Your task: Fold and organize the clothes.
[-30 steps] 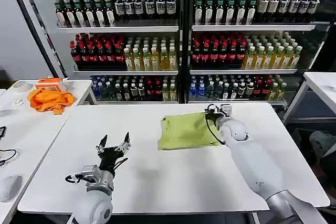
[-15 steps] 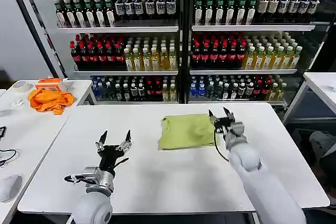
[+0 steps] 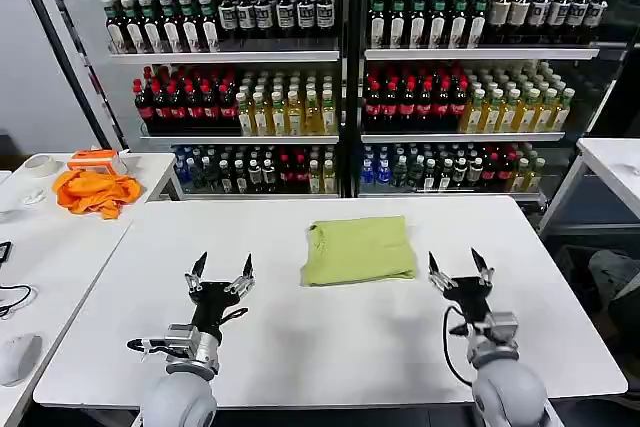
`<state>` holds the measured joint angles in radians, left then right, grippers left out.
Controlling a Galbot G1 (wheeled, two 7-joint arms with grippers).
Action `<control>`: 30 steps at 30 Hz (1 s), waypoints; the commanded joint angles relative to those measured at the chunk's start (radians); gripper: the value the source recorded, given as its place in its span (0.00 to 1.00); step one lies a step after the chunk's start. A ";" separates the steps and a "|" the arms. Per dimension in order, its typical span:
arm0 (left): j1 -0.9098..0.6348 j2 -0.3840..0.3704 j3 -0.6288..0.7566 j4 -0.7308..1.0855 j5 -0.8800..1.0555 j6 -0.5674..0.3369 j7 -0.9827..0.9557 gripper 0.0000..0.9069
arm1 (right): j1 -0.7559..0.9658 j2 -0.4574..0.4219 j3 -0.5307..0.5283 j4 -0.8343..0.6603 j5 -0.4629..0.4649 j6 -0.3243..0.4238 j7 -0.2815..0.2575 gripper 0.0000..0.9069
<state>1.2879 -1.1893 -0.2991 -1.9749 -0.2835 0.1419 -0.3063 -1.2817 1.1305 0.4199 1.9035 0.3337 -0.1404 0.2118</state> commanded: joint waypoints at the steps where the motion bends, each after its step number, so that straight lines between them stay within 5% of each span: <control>1: 0.028 -0.011 -0.011 -0.007 0.050 0.017 0.019 1.00 | -0.220 0.007 0.099 0.103 -0.045 0.050 -0.004 1.00; 30: 0.038 -0.009 -0.020 -0.021 0.062 0.028 0.043 1.00 | -0.232 0.005 0.122 0.095 -0.075 0.082 -0.015 1.00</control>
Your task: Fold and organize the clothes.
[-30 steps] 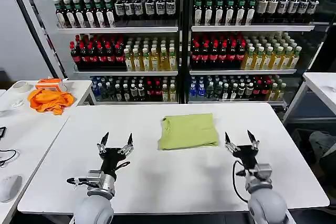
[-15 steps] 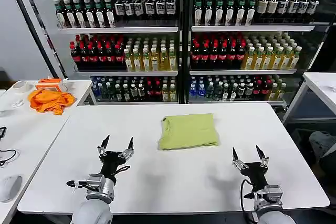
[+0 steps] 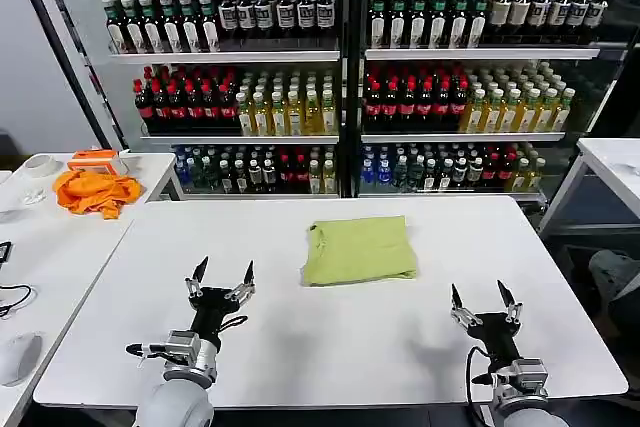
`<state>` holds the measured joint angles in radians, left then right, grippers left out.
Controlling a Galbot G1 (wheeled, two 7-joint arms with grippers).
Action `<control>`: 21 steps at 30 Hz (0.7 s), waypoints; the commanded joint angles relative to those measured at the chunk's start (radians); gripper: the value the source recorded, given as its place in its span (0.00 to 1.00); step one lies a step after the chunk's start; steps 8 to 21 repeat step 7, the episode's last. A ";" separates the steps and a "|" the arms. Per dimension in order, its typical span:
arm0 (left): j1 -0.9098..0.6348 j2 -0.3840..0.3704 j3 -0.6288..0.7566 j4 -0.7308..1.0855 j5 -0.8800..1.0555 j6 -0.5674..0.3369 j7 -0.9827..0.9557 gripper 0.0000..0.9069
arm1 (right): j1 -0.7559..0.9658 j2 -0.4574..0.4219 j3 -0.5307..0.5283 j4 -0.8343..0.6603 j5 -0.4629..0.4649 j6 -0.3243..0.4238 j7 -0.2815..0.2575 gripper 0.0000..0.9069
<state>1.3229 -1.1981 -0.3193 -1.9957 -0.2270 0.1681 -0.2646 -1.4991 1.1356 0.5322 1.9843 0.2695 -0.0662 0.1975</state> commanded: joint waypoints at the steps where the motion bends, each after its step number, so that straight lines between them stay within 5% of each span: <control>1: 0.003 0.000 0.001 0.000 0.006 0.002 0.001 1.00 | -0.015 0.000 0.010 0.016 -0.012 0.009 0.001 1.00; 21: 0.007 -0.001 0.007 0.000 0.013 0.000 0.002 1.00 | -0.016 0.006 0.018 0.024 0.007 0.002 -0.017 1.00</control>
